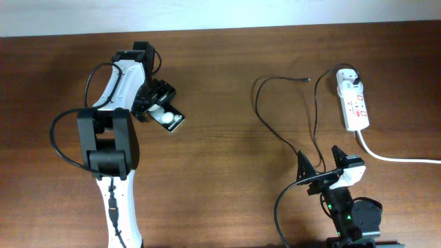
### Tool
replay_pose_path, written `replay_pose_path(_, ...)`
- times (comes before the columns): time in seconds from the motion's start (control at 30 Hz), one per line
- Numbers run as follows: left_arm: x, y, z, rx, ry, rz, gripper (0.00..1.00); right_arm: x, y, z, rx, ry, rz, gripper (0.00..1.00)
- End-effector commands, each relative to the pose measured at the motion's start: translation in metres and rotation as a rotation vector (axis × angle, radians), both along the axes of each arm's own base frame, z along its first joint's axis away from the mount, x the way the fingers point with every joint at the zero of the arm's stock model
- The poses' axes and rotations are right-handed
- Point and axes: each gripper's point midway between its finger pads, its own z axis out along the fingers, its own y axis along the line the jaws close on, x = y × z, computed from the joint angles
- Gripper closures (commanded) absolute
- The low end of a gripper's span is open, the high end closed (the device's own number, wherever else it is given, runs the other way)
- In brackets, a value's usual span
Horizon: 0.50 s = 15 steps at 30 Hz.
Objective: Plug charger to phone and switch on socket
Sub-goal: 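Lower the left gripper and grasp the black phone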
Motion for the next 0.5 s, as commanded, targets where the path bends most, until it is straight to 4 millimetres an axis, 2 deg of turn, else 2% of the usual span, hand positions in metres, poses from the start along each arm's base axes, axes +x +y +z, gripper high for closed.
replay_pose_path(0.0,-0.0134,-0.0099,-0.0351,-0.058,0.088,0.014,0.02,-0.0002,0.0010,-0.0022,0.001,0.000,0.004,0.01)
replay_pose_path(0.47,-0.0139,-0.0166,-0.0342,-0.098,0.091,0.016,0.23,-0.0002,0.0010,-0.0022,0.001,0.000,0.004,0.01)
